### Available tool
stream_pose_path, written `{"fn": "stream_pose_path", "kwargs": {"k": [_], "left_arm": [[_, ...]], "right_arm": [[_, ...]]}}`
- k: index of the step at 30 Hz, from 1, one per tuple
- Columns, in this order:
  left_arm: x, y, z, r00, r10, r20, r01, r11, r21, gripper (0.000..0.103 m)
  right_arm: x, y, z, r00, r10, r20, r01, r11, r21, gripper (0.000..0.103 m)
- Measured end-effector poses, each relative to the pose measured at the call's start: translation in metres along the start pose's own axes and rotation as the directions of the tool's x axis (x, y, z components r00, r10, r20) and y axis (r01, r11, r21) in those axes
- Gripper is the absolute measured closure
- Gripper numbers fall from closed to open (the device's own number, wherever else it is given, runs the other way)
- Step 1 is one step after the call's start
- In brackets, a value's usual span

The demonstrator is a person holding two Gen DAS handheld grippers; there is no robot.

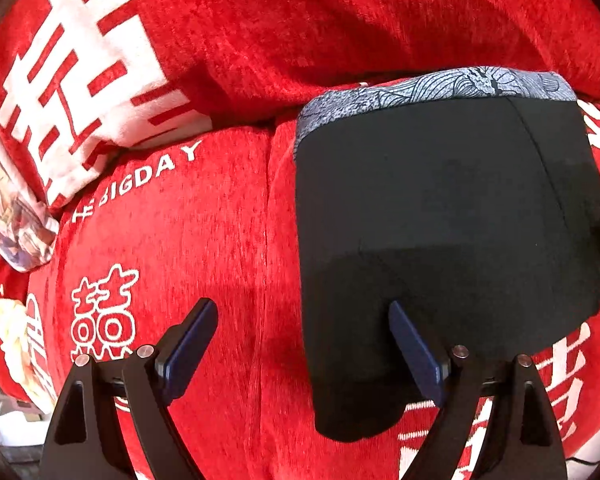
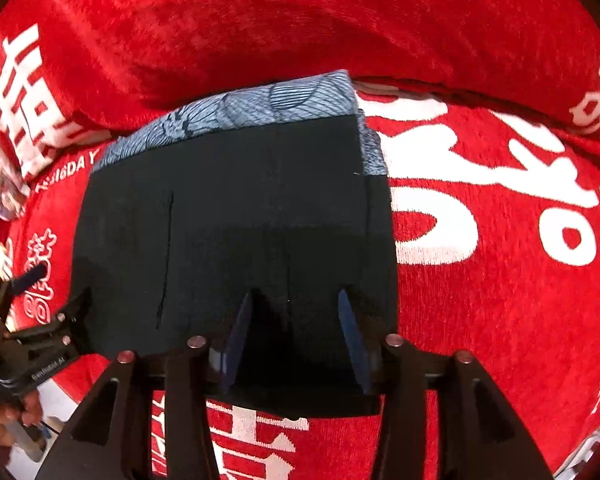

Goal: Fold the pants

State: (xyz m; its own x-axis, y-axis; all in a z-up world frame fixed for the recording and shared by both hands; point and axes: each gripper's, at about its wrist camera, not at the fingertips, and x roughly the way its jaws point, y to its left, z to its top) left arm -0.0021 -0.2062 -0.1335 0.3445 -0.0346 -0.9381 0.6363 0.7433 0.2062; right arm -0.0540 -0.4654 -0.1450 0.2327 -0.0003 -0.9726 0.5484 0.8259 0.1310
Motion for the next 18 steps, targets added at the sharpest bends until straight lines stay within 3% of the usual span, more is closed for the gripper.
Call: {"fn": "stream_pose_path", "kwargs": {"k": [13,18], "left_arm": [[-0.002,-0.002,-0.002,1.0,0.012,0.008,-0.012,1.0,0.021,0.014],[0.0,0.002,-0.001,1.0,-0.002,-0.008,0.002,1.0,0.007,0.014]], "right_arm": [[-0.005,0.0,0.001,1.0,0.006,-0.004,-0.005,1.0,0.016,0.05],[-0.015,-0.011,-0.003,0.999,0.045,0.001,-0.045,0.997,0.066,0.047]]}}
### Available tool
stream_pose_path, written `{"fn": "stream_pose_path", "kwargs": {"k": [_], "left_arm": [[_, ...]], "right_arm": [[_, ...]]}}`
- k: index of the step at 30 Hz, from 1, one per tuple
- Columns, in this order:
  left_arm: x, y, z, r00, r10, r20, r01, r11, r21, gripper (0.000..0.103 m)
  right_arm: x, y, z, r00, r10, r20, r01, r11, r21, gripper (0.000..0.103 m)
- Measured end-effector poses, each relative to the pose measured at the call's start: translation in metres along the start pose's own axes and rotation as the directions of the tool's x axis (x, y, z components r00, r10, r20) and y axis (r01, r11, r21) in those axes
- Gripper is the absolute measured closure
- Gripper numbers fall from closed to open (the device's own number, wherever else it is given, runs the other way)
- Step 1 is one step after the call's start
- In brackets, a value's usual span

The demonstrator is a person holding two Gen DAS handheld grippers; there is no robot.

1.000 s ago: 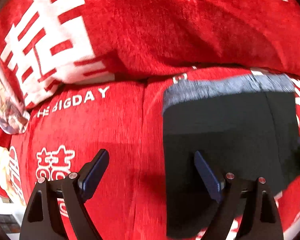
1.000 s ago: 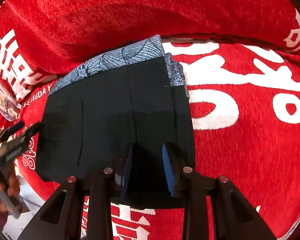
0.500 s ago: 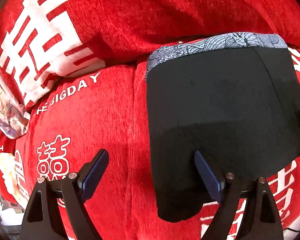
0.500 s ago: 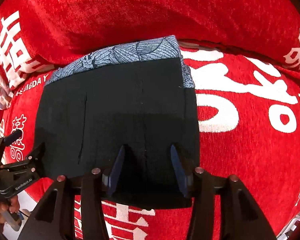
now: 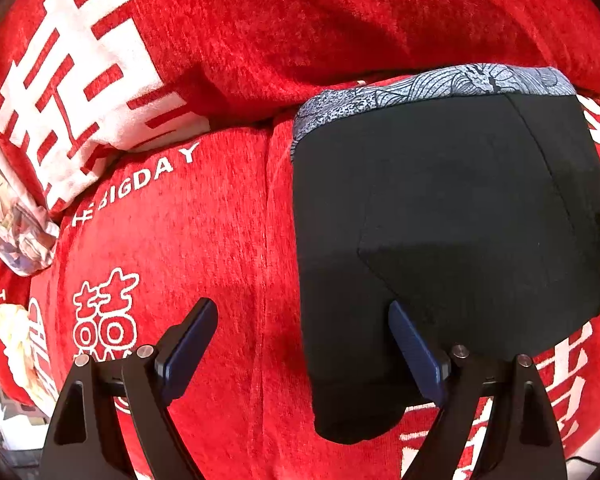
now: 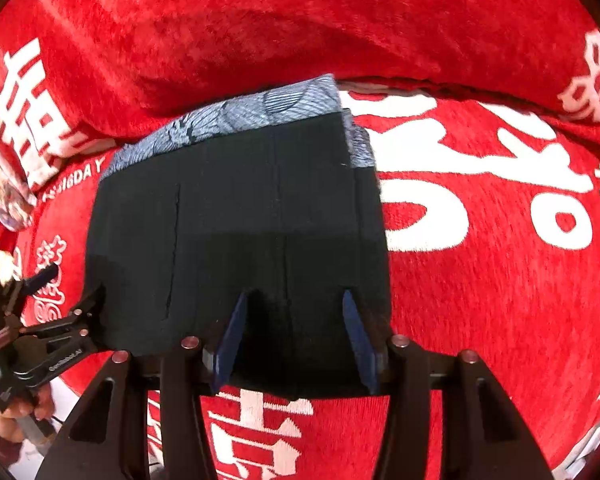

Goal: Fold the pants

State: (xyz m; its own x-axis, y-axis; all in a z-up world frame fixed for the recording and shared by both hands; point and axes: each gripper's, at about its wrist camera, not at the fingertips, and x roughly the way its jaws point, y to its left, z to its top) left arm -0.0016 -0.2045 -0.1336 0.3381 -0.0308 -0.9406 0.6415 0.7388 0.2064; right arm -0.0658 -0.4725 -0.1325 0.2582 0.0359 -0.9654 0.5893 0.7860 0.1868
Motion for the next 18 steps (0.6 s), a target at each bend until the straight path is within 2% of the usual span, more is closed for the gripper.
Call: {"fn": "stream_pose_path", "kwargs": {"k": [3,6,18], "left_arm": [[0.0,-0.002,0.0,1.0,0.01,0.004,-0.01,1.0,0.01,0.014],[0.0,-0.003,0.0,1.0,0.013,0.004,-0.013,1.0,0.014,0.014],[0.001,-0.002,0.0,1.0,0.016,0.002,-0.016,1.0,0.012,0.014]], "right_arm": [[-0.002,-0.013,-0.001,1.0,0.003,-0.011,-0.003,0.998,0.057,0.041],[0.0,-0.025,-0.005,0.999,0.042,-0.023,-0.039,0.992,0.117,0.038],[0.006,-0.026,-0.009,0.998,0.05,-0.037,-0.045,0.989,0.142,0.035]]}}
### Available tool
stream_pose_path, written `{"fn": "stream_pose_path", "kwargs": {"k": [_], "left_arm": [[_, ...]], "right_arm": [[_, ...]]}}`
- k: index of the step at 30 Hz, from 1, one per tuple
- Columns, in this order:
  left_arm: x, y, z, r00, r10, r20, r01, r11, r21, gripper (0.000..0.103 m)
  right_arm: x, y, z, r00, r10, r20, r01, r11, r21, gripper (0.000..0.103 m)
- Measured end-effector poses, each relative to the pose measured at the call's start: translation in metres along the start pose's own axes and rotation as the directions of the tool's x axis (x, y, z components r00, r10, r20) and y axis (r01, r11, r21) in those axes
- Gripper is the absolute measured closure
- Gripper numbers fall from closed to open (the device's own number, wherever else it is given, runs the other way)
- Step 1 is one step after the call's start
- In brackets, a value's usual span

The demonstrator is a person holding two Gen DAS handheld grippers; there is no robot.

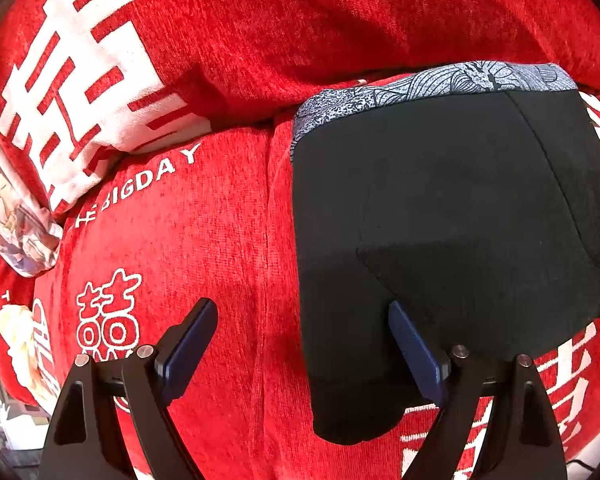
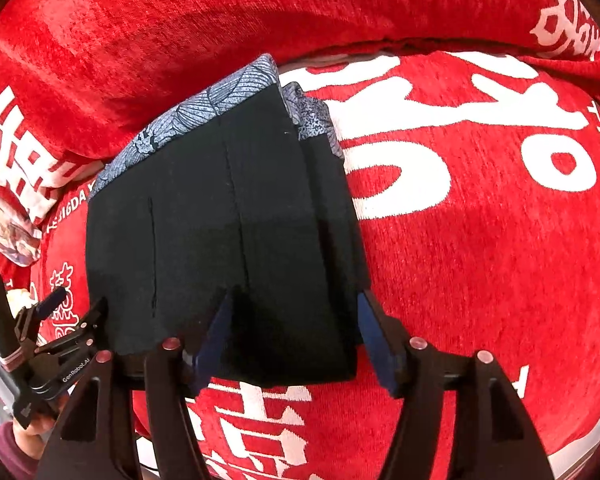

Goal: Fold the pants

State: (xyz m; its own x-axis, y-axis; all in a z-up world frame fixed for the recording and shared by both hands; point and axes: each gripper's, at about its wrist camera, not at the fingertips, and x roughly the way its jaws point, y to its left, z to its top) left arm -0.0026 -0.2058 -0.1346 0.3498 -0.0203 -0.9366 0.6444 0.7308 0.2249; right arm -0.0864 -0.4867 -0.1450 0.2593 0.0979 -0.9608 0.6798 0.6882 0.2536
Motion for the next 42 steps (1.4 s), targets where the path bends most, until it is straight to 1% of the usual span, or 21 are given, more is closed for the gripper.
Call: {"fn": "stream_pose_path", "kwargs": {"k": [14,37,42], "left_arm": [[0.0008,0.0002,0.0,1.0,0.0,0.0,0.0,1.0,-0.002,0.014],[0.0006,0.0015,0.0006,1.0,-0.003,-0.002,0.003,1.0,-0.003,0.014],[0.0006,0.001,0.0004,1.0,0.006,0.001,-0.006,1.0,0.001,0.014]], "right_arm": [[0.0038,0.003,-0.0014,1.0,-0.004,-0.002,0.004,1.0,-0.001,0.032],[0.0056,0.0022,-0.0018,1.0,0.005,-0.001,-0.005,1.0,0.002,0.032],[0.0046,-0.0004,-0.0012,1.0,0.009,0.001,-0.009,1.0,0.004,0.032]]}}
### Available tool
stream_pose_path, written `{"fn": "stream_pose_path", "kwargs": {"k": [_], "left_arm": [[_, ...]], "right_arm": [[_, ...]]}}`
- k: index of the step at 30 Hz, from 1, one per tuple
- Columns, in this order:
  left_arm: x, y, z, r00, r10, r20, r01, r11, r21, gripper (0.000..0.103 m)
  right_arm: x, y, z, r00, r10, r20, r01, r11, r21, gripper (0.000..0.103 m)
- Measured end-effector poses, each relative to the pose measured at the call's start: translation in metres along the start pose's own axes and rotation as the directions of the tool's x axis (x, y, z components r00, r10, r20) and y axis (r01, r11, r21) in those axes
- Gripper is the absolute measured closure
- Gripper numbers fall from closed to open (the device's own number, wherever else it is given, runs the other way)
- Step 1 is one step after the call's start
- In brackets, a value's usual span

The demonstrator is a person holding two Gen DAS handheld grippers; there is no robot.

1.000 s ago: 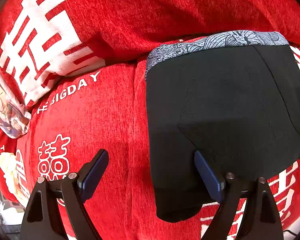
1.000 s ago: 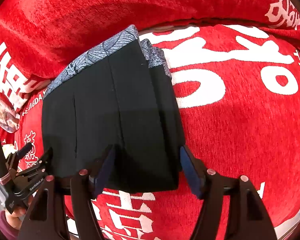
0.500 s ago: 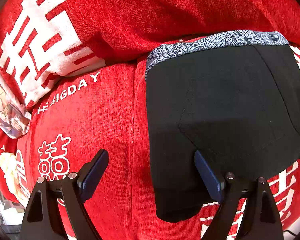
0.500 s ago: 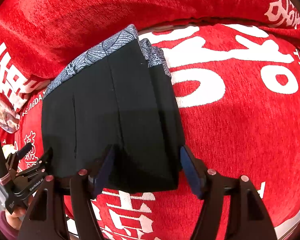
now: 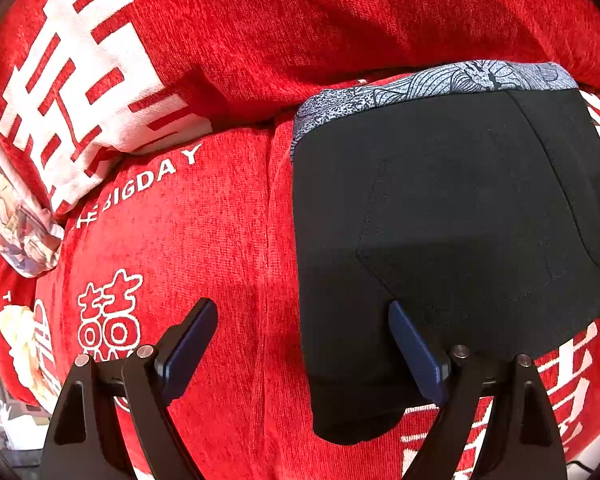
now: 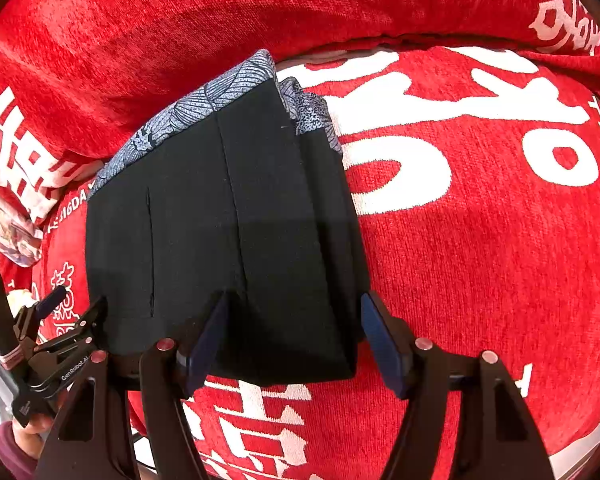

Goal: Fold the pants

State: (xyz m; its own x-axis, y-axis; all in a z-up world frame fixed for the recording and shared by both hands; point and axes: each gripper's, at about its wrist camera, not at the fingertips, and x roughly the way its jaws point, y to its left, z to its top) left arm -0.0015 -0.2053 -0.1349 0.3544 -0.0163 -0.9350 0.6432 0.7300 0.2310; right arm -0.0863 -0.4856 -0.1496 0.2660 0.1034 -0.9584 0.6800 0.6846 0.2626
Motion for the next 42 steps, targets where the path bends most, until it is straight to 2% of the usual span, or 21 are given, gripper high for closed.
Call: {"fn": "stream_pose_path", "kwargs": {"k": [9,14,17,22,23,25,26,28,29,31,32,34,35,37,38,42], "left_arm": [[0.0,0.0,0.0,1.0,-0.001,-0.001,0.001,1.0,0.0,0.014],[-0.004,0.008,0.005,1.0,-0.031,-0.007,0.031,0.999,-0.008,0.014],[-0.01,0.023,0.013,0.996,-0.092,0.01,0.092,0.994,-0.051,0.014],[-0.011,0.055,0.029,0.975,-0.218,0.037,0.221,0.969,-0.109,0.014],[-0.009,0.059,0.031,0.968,-0.249,0.03,0.251,0.961,-0.114,0.014],[0.003,0.067,0.035,0.937,-0.349,-0.012,0.344,0.929,-0.138,0.014],[0.012,0.071,0.035,0.908,-0.418,-0.039,0.406,0.899,-0.166,0.014],[0.025,0.076,0.035,0.865,-0.497,-0.071,0.475,0.855,-0.208,0.014],[0.034,0.077,0.034,0.83,-0.55,-0.087,0.522,0.822,-0.227,0.014],[0.042,0.073,0.033,0.794,-0.601,-0.092,0.568,0.787,-0.243,0.014],[0.047,0.07,0.034,0.77,-0.632,-0.093,0.597,0.764,-0.247,0.014],[0.052,0.057,0.036,0.74,-0.665,-0.096,0.631,0.737,-0.241,0.014],[0.053,0.052,0.037,0.734,-0.673,-0.097,0.641,0.732,-0.232,0.014],[0.057,0.039,0.04,0.739,-0.666,-0.104,0.64,0.742,-0.2,0.014],[0.06,0.031,0.041,0.741,-0.663,-0.112,0.64,0.746,-0.184,0.014],[0.068,0.025,0.05,0.726,-0.682,-0.092,0.653,0.725,-0.22,0.012]], "right_arm": [[0.0,-0.002,-0.001,1.0,0.008,0.001,-0.008,1.0,0.002,0.032],[-0.004,-0.007,0.003,0.999,0.035,-0.002,-0.035,0.999,0.001,0.031],[-0.013,-0.011,0.006,0.999,0.027,0.02,-0.026,1.0,-0.009,0.031],[-0.026,-0.031,0.015,0.991,0.122,0.057,-0.123,0.992,0.024,0.03],[-0.028,-0.035,0.017,0.988,0.141,0.067,-0.143,0.989,0.028,0.028],[-0.027,-0.045,0.022,0.976,0.206,0.068,-0.209,0.977,0.032,0.024],[-0.024,-0.049,0.024,0.971,0.232,0.052,-0.234,0.972,0.034,0.023],[-0.018,-0.054,0.029,0.961,0.274,0.033,-0.275,0.961,0.033,0.023],[-0.013,-0.056,0.031,0.953,0.302,0.014,-0.302,0.953,0.034,0.023],[-0.004,-0.061,0.035,0.937,0.35,-0.013,-0.349,0.936,0.041,0.023],[0.001,-0.061,0.036,0.928,0.372,-0.022,-0.371,0.928,0.043,0.023],[0.011,-0.06,0.04,0.906,0.421,-0.047,-0.42,0.907,0.04,0.023],[0.017,-0.06,0.042,0.897,0.439,-0.059,-0.437,0.898,0.039,0.023],[0.029,-0.058,0.047,0.881,0.465,-0.082,-0.463,0.885,0.043,0.023],[0.036,-0.057,0.048,0.881,0.464,-0.091,-0.463,0.886,0.04,0.022],[0.056,-0.048,0.056,0.873,0.472,-0.123,-0.473,0.881,0.026,0.022]]}}
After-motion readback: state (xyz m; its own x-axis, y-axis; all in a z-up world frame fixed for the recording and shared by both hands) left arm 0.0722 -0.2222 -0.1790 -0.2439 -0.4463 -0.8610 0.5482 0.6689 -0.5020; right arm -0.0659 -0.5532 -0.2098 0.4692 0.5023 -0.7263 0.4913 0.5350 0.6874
